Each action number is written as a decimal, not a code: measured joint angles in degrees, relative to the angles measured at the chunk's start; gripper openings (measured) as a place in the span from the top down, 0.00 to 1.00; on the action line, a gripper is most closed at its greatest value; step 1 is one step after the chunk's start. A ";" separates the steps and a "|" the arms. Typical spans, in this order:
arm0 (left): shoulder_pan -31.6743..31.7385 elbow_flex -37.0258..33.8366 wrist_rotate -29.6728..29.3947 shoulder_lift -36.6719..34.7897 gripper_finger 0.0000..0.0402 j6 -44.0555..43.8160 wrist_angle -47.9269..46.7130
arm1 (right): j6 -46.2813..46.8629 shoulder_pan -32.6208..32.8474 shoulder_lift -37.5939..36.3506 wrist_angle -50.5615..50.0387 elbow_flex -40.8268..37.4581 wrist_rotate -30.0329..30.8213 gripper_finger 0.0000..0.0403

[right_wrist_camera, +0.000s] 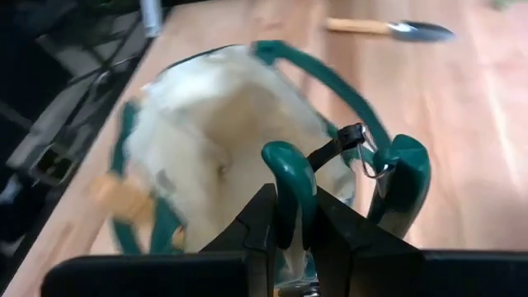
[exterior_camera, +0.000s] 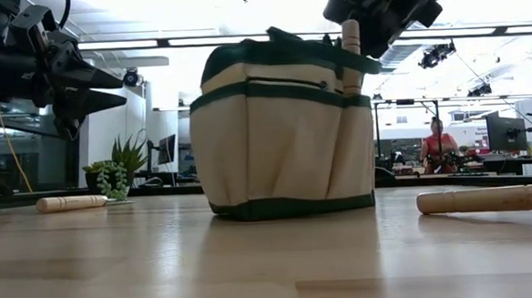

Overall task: Pick & Place Garden tools in Gardening bag
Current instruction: Put the left green shear scissors into the white gardening bag

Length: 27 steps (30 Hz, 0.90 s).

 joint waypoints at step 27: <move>-0.01 0.00 -0.04 0.00 0.67 0.00 0.01 | -15.35 0.13 0.00 0.24 0.00 -11.04 0.85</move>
